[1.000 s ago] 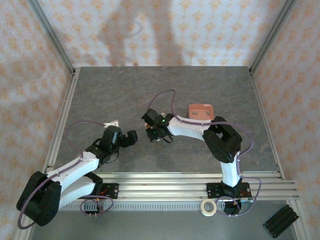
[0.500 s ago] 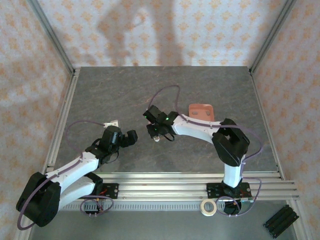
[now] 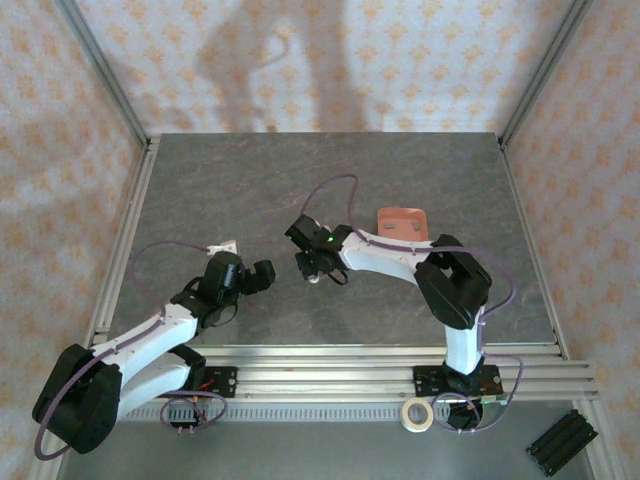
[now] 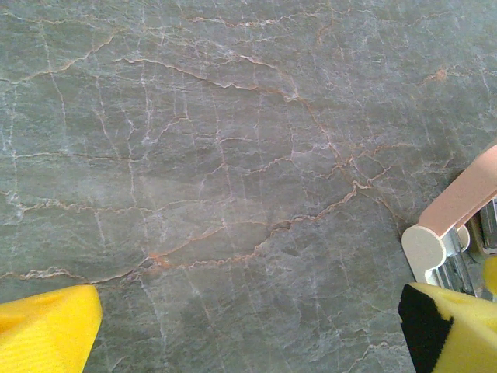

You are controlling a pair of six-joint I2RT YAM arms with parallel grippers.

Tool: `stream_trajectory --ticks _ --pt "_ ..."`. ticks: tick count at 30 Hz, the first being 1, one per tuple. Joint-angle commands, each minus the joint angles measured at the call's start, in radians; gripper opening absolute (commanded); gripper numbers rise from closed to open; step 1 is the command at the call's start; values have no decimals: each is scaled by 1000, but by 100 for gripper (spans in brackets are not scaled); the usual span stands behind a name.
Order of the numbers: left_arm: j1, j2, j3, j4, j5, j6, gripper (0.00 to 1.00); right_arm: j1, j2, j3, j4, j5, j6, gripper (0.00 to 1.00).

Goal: Load the staples into the stapler

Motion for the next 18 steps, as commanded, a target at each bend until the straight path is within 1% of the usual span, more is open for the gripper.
stream_trajectory --ticks 1,18 --pt "9 -5 -12 22 -2 -5 99 2 17 24 10 19 25 12" --pt "9 -7 -13 21 -4 -2 99 2 43 35 32 34 42 12"
